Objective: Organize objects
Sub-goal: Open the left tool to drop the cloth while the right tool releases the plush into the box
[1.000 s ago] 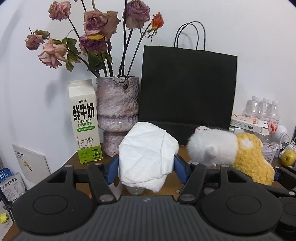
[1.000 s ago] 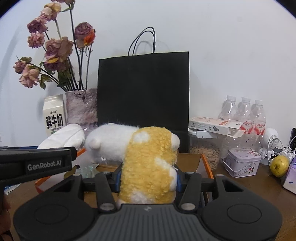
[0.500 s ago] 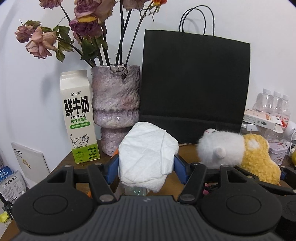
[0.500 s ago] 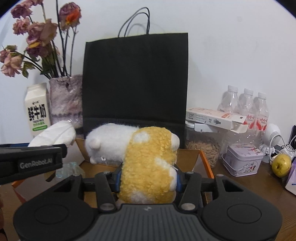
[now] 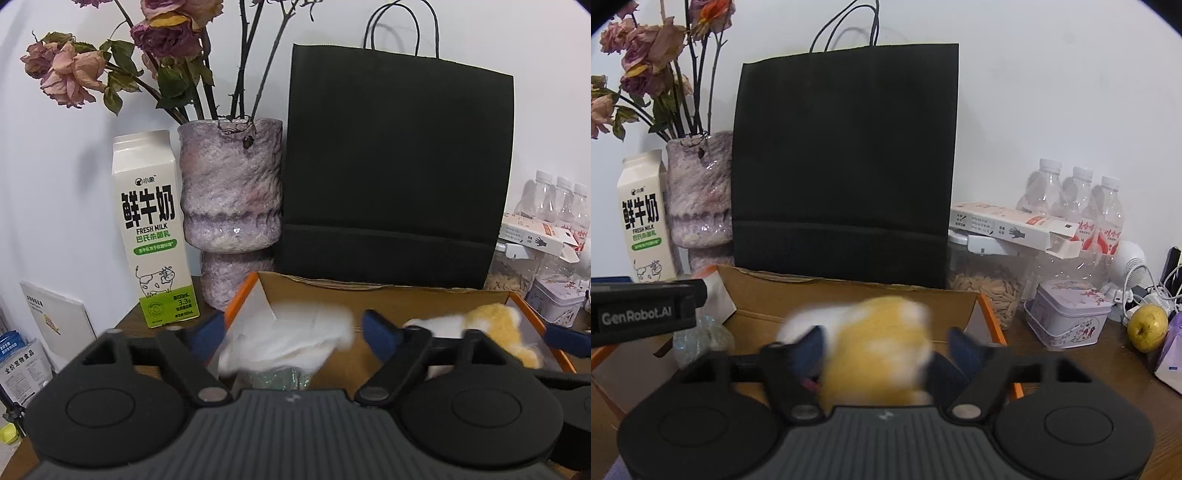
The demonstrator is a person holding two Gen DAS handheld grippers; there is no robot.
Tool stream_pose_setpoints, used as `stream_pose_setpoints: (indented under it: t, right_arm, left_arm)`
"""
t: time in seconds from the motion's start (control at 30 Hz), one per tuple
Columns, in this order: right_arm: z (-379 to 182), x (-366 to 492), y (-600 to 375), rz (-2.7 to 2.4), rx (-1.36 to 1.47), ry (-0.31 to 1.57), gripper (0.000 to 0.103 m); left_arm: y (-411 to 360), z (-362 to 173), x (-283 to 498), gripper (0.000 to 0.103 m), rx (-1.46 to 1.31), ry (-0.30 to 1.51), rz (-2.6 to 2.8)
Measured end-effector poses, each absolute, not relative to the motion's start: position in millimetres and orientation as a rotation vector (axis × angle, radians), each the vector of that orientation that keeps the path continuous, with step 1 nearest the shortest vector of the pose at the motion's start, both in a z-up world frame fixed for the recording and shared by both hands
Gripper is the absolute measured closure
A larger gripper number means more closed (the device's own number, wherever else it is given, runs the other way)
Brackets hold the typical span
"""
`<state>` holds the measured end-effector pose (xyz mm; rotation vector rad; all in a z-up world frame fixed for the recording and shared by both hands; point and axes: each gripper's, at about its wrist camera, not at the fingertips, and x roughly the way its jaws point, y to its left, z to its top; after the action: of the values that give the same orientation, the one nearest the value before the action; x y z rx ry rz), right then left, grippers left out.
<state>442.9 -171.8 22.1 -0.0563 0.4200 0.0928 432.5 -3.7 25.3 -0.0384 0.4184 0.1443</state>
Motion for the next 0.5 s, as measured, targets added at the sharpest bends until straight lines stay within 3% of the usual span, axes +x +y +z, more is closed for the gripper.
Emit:
stream_pose_setpoints:
  t: [0.03,0.1,0.5]
  right_arm:
    - [22.4,442.4,-171.3,0.089,-0.06,0.417,0.008]
    - [23.1,441.6,-170.8,0.084,-0.063,0.412,0.0]
    - [22.8,441.3,-172.5,0.09,-0.054,0.418,0.0]
  left_arm:
    - [-2.8,25.7,432.4,0.0,-0.043,0.413,0.152]
    - [-0.7,26.3,431.5,0.0,-0.054,0.398,0.162]
    - [2.5,25.2,433.4,0.0,-0.068,0.419,0.169]
